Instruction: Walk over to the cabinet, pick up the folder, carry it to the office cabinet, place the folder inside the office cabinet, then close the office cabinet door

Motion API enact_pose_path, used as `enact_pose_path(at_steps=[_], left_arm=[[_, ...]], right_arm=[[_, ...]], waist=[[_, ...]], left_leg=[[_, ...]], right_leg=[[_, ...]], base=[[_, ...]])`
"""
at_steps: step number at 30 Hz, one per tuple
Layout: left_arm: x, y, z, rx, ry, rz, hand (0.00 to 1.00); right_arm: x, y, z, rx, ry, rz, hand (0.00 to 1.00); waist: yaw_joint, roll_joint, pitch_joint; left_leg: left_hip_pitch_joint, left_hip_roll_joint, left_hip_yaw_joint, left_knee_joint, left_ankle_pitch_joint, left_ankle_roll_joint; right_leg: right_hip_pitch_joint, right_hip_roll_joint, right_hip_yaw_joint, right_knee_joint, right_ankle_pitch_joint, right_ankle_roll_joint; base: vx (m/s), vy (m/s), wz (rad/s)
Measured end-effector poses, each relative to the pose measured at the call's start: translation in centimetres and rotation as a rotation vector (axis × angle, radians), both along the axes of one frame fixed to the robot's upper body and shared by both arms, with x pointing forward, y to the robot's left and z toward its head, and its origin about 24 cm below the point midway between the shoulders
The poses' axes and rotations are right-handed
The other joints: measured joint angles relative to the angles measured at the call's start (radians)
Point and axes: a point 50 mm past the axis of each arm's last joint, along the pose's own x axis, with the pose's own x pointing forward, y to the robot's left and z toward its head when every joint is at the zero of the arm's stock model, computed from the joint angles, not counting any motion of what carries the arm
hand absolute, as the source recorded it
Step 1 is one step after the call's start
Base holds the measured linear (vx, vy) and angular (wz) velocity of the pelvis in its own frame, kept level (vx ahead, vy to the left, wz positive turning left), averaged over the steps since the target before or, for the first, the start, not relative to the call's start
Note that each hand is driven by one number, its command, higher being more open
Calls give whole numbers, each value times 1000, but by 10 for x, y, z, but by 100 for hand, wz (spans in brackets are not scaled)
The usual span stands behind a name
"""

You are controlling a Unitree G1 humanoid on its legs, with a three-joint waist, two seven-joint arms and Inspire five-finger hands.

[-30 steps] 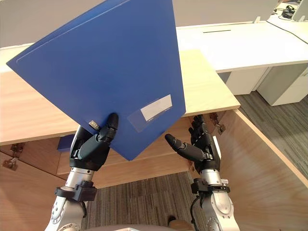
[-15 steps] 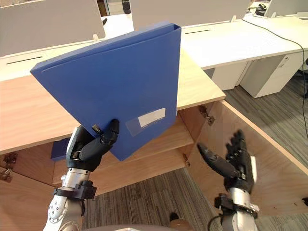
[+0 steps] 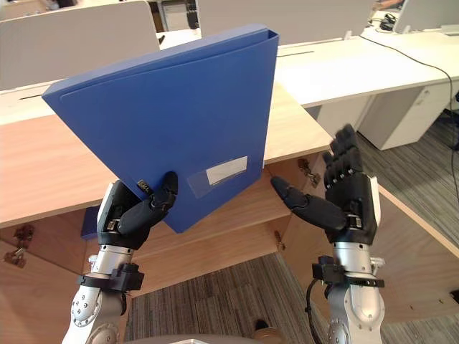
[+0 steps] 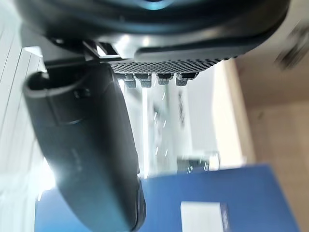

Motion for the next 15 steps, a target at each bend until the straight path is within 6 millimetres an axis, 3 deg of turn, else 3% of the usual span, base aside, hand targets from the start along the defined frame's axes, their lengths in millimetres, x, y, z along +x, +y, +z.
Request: enact_pose_path(at_steps=[5,11,12,15], left_arm=[[-1,3,1,43,-3,-77,0],[1,8,3,67,1,-182,0],[1,10,3,58,8,-191,0],[2,16,-2,19,44,-211,0]], right_arm=[[13,13,9,-72,-27,162,100],[36,23,0,-177,41,322,100],[41,23,-2,-195,58,341,0],[52,26,-4,-222,83,394,0]], waist=[[4,-1,-1],[21,-8,-6],[25,-9,-5],[31,-10,-6]], left_leg=[[4,-19,-17,-36,28,11],[13,-34,-45,-76,59,17],[17,-36,-51,-90,69,19],[19,-38,-60,-99,76,19]], right_leg=[[-2,-15,-19,-1,2,3],[0,-25,-45,-4,3,5],[0,-26,-52,-4,3,5],[3,-28,-62,-5,3,5]], base=[[-46,-7,11],[-25,-17,13],[-9,-25,21],[-23,-21,11]])
